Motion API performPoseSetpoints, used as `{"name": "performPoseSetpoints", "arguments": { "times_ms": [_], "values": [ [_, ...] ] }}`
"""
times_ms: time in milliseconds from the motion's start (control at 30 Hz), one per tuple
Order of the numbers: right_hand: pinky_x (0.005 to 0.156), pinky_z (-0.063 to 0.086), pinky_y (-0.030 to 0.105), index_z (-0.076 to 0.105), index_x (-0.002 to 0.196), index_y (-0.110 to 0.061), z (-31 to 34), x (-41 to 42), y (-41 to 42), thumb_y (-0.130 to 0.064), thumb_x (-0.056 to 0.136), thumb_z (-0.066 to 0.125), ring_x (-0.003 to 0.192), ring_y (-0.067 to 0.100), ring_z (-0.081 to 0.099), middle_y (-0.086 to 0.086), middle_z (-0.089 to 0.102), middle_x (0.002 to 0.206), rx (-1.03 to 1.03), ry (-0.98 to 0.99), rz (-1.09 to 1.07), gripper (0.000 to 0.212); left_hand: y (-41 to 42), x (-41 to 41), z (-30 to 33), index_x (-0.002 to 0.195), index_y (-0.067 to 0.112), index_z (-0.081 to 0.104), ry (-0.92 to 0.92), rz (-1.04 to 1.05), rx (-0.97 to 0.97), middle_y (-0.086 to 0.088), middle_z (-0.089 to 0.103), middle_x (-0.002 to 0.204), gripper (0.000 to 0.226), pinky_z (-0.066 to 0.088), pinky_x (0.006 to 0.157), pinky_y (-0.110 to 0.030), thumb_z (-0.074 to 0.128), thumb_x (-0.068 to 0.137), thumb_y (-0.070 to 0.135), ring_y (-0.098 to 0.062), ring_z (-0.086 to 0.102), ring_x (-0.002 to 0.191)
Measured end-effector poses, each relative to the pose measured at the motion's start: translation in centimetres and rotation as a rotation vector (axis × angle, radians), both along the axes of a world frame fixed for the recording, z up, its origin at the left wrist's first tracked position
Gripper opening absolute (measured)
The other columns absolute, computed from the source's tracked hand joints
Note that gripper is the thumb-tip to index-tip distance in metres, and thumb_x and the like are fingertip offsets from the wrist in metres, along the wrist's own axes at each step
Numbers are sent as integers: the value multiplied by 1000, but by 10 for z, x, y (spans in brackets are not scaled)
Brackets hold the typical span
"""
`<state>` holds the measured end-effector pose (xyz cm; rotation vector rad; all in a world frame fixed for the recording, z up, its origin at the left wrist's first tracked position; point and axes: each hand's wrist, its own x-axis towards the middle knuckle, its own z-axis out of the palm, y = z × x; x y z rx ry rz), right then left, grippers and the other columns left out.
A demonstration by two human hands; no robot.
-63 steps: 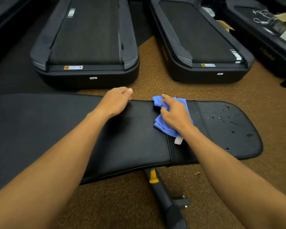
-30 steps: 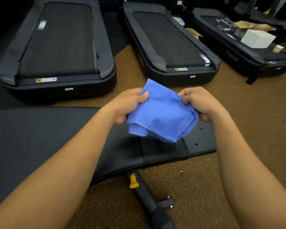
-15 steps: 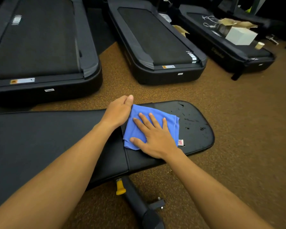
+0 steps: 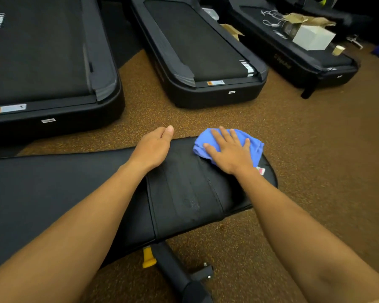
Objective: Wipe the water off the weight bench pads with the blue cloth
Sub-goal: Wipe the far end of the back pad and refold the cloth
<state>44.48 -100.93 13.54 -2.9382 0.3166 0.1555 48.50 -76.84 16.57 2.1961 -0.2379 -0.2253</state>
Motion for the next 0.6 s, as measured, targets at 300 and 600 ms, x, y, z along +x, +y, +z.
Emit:
{"name": "performPoseSetpoints", "arguments": {
  "times_ms": [300,600],
  "values": [
    [119,0,65,2,159,-44,-2,-68,-38,-66,99,22,156,21,-9,-14,-9,169,11,47,-143,67,-5,1,-6,102,27,54,52,11,9,8,55,108,42,32,85,-30,24,106,56,-10,46,99],
    [118,-9,65,-3,160,-42,-5,-84,24,-51,106,22,155,23,-17,-12,-15,168,-19,17,38,60,-14,-7,4,112,28,55,58,13,64,5,55,110,45,28,89,-31,21,106,56,-16,47,107]
  ]
}}
